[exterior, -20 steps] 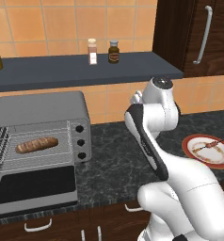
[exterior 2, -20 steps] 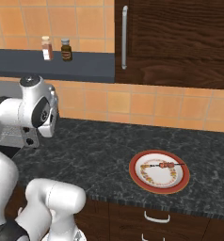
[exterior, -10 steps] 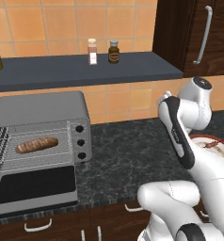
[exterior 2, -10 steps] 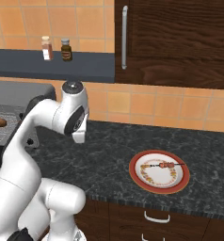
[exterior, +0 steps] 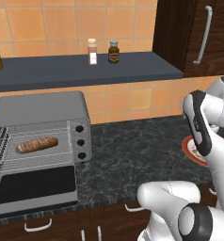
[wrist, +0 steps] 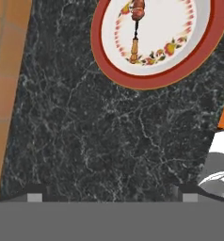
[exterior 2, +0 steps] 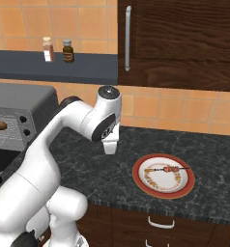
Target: Pick up the kebab skewer and baguette bread, and place them inside the toaster oven. Close the toaster oven door and start by setting the timer.
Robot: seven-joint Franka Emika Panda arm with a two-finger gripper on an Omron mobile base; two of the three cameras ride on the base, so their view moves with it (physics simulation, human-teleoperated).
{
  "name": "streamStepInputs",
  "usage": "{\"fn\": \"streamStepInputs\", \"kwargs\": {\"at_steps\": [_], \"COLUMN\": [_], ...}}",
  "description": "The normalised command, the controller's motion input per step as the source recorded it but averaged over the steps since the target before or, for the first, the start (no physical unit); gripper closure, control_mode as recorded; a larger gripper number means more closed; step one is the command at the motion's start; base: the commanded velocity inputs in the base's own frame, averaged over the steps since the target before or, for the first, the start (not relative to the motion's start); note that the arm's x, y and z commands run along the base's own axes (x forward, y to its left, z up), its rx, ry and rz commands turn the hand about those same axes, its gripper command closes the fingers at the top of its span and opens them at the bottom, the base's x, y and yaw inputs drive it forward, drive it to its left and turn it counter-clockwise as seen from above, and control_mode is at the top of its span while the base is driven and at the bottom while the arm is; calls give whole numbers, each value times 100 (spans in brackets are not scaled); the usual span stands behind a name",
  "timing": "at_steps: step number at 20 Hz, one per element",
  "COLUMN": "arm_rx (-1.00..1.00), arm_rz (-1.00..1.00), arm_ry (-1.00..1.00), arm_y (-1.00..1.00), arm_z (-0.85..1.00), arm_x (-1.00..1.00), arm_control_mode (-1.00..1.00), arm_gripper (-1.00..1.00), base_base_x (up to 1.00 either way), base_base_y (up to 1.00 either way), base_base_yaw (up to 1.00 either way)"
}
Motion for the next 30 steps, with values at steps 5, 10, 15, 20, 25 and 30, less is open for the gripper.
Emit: {"fn": "streamStepInputs", "kwargs": {"at_steps": [5, 10, 15, 20, 25, 30], "arm_rx": [-3, -1, -1, -1, -3, 0], "arm_rz": [2, 5, 2, -1, -5, -4], "arm_ry": [16, 14, 6, 3, 2, 2], "arm_y": [-67, -47, -42, -49, -54, -47], "arm_z": [-19, -25, -44, -37, -35, -33], "arm_x": [-12, -1, 0, 1, 17, 28], "arm_control_mode": [-100, -100, -100, -100, -100, -100], "arm_gripper": [-100, -100, -100, -100, -100, -100], "base_base_x": [0, 0, 0, 0, 0, 0], "base_base_y": [0, 0, 0, 0, 0, 0], "base_base_yaw": [0, 0, 0, 0, 0, 0]}}
